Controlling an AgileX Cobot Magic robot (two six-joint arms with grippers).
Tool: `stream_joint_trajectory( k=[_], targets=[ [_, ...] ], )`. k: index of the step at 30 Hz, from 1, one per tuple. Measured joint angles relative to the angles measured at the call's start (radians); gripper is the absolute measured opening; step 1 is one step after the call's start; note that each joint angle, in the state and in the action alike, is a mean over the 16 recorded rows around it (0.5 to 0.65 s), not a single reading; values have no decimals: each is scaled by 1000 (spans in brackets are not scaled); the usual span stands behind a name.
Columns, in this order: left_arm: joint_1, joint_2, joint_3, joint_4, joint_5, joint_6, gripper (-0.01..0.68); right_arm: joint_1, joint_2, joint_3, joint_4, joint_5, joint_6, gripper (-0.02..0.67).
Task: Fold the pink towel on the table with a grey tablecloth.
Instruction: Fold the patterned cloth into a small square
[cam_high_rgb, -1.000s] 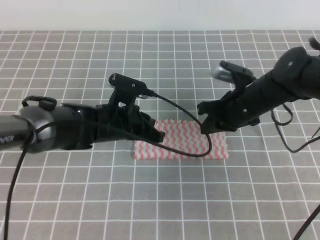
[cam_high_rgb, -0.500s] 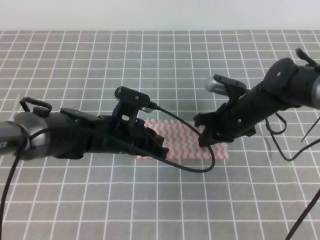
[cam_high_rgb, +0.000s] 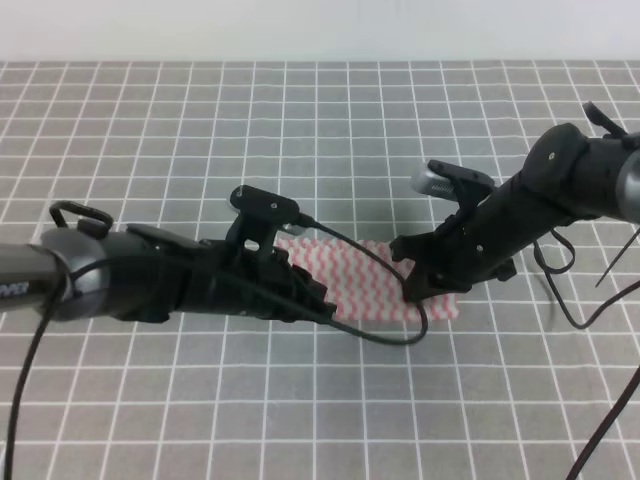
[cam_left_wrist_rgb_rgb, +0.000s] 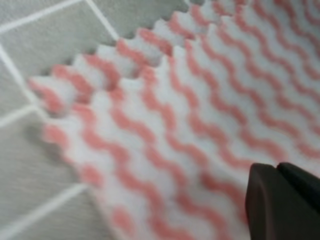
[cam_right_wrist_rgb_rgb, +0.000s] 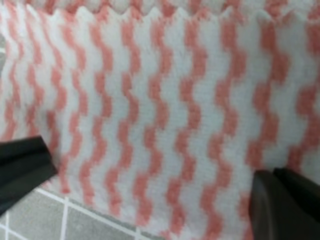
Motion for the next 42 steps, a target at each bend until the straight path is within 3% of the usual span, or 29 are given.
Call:
stream_joint_trajectory(
  k=[12,26,42],
  targets=[
    [68,-16,0,63,139,-137,0,0,-79,6,2,42,-3,-15],
    [79,-10,0,248,57,-230,0,0,-52,37,-15,29,2,-16],
    [80,19,-10,275,35,-244,-1,-9,-35,38,-37,26,5,-16]
  ],
)
